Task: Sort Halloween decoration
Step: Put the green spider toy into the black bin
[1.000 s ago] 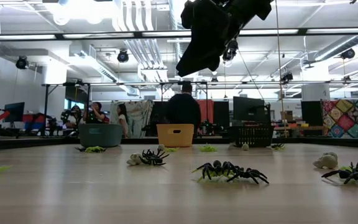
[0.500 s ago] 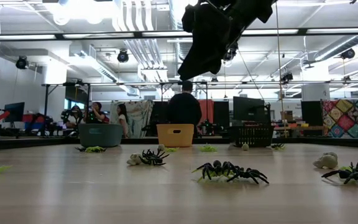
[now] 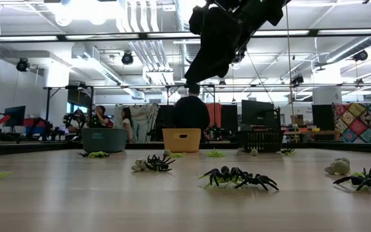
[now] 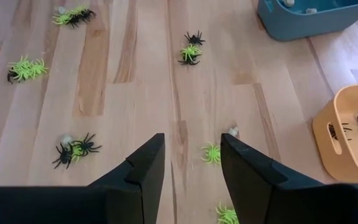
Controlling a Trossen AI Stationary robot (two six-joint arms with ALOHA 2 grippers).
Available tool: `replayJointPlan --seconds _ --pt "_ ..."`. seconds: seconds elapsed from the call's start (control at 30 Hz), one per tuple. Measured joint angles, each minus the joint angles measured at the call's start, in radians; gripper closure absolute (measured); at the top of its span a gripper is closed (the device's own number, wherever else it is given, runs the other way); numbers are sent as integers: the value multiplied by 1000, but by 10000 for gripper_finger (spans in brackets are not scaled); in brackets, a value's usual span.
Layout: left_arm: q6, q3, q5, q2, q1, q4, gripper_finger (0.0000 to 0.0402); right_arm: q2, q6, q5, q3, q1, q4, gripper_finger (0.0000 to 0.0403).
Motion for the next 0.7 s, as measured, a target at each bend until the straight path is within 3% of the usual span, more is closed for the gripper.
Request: replayJointPlan --seconds 0.3,0.7 --pt "29 0 -15 15 -6 20 393 0 12 0 -88 0 102 257" --pt "145 -3 -5 126 -14 30 269 0 20 -2 -111 0 141 257"
